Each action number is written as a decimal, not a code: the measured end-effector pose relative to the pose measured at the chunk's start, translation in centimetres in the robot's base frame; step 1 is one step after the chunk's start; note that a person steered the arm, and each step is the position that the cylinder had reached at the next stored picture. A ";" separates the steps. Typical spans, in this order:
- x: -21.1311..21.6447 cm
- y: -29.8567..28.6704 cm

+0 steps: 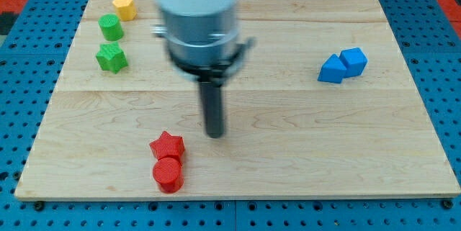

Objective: Place the red circle towards the left side of the red star

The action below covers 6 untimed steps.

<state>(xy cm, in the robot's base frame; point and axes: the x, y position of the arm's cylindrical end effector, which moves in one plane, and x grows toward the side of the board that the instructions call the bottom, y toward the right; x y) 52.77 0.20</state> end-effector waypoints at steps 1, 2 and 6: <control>7.9 0.8; 9.1 -1.4; 6.2 -4.9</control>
